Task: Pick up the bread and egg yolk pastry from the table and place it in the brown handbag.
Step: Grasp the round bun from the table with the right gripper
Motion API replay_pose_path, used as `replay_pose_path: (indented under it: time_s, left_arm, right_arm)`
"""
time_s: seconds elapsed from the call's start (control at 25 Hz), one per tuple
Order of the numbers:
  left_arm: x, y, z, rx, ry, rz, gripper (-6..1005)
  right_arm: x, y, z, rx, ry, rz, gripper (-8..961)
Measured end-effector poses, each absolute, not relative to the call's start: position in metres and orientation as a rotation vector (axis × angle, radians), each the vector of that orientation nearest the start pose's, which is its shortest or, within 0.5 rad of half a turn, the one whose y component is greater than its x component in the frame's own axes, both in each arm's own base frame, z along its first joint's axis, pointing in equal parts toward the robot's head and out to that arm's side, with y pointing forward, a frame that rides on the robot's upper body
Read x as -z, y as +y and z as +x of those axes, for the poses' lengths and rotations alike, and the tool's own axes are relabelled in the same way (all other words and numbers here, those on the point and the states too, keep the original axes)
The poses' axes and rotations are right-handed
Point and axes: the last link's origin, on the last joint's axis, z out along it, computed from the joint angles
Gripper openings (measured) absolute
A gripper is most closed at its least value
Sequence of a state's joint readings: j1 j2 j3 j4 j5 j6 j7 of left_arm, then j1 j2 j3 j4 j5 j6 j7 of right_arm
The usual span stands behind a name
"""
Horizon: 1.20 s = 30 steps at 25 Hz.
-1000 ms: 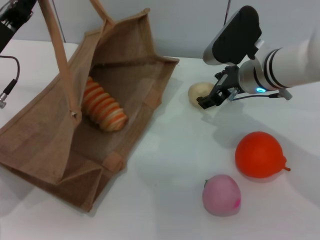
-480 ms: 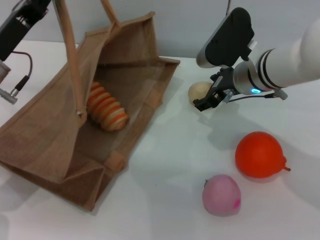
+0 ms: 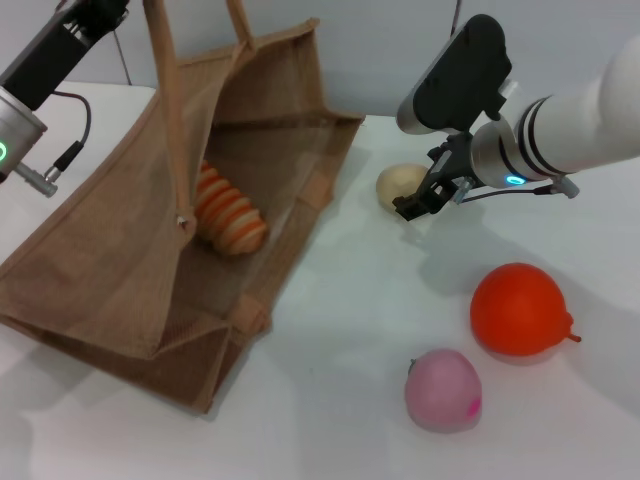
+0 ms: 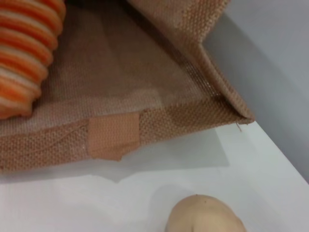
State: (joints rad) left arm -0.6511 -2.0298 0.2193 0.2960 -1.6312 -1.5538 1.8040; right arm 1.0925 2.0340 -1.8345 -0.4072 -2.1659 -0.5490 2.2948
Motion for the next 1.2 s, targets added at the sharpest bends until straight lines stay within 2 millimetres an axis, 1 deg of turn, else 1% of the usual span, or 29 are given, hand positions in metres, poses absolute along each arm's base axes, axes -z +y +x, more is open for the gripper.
replay_pose_path:
  time_s: [0.28, 0.52, 0.72, 1.04, 1.2]
  left_arm:
    - [-0.069, 0.385, -0.239, 1.573, -0.764, -1.885, 129]
    - [-0.062, 0.388, -0.232, 1.573, -0.766, -1.907, 129]
    - [-0.059, 0.388, -0.231, 1.575, -0.767, -1.909, 130]
    - [-0.059, 0.388, -0.231, 1.574, -0.766, -1.909, 130]
    - [-0.059, 0.388, -0.231, 1.573, -0.766, -1.91, 130]
  right_arm:
    - [0.095, 0.459, 0.155, 0.349, 0.337, -2.496, 833]
    - [0.098, 0.456, 0.156, 0.372, 0.316, -2.508, 819]
    - [0.1, 0.455, 0.154, 0.36, 0.326, -2.512, 808]
    - [0.1, 0.456, 0.153, 0.334, 0.356, -2.511, 602]
    - [0.099, 0.456, 0.153, 0.331, 0.359, -2.509, 558]
